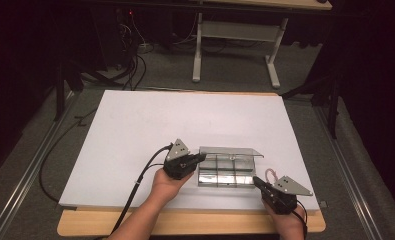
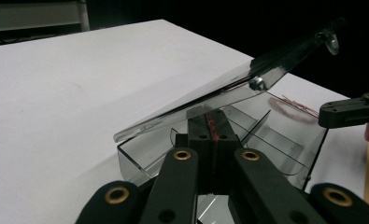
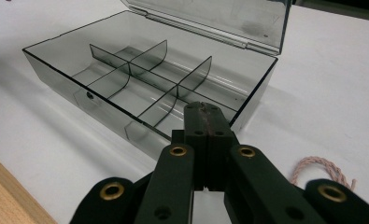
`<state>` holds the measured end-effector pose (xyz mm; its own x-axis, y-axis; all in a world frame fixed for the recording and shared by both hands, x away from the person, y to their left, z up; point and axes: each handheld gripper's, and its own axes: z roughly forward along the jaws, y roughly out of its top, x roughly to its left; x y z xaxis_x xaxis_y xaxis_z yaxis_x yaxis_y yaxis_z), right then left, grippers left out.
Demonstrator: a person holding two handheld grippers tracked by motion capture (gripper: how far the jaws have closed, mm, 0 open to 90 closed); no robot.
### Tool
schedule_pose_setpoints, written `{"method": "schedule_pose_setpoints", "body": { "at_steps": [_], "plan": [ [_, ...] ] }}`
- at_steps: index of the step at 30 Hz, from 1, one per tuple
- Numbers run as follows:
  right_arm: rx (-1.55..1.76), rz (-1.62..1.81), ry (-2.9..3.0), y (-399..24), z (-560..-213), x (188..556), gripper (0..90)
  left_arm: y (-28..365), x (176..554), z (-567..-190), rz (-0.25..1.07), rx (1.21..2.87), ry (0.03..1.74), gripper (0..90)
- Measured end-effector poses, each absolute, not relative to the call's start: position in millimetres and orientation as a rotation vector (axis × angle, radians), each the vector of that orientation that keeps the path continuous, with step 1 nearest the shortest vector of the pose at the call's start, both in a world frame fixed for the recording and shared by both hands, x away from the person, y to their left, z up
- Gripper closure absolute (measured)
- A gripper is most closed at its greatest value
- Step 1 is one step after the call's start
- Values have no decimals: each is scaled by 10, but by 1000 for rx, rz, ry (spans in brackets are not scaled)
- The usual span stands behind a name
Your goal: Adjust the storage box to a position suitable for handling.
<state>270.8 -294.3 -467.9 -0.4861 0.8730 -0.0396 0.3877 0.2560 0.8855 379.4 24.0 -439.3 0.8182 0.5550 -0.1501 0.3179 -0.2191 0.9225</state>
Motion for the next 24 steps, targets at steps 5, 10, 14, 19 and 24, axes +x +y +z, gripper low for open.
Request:
{"method": "schedule_pose_setpoints", "body": {
  "at_steps": [5,10,14,19,24],
  "plan": [
    [1135,1179,1996,-2948,-4681,2713,900,207,3850,-4399,265,1829,677,900],
    [1130,1180,1993,-2949,-4687,2709,900,193,3925,-4423,265,1814,700,900],
    [1126,1188,1993,-2957,-4692,2711,900,196,3980,-4434,274,1812,714,900],
    [1119,1186,1995,-2957,-4692,2712,900,178,4016,-4429,286,1809,724,900],
    [1121,1185,1996,-2954,-4692,2716,900,168,4076,-4441,296,1801,744,900]
  ]
}}
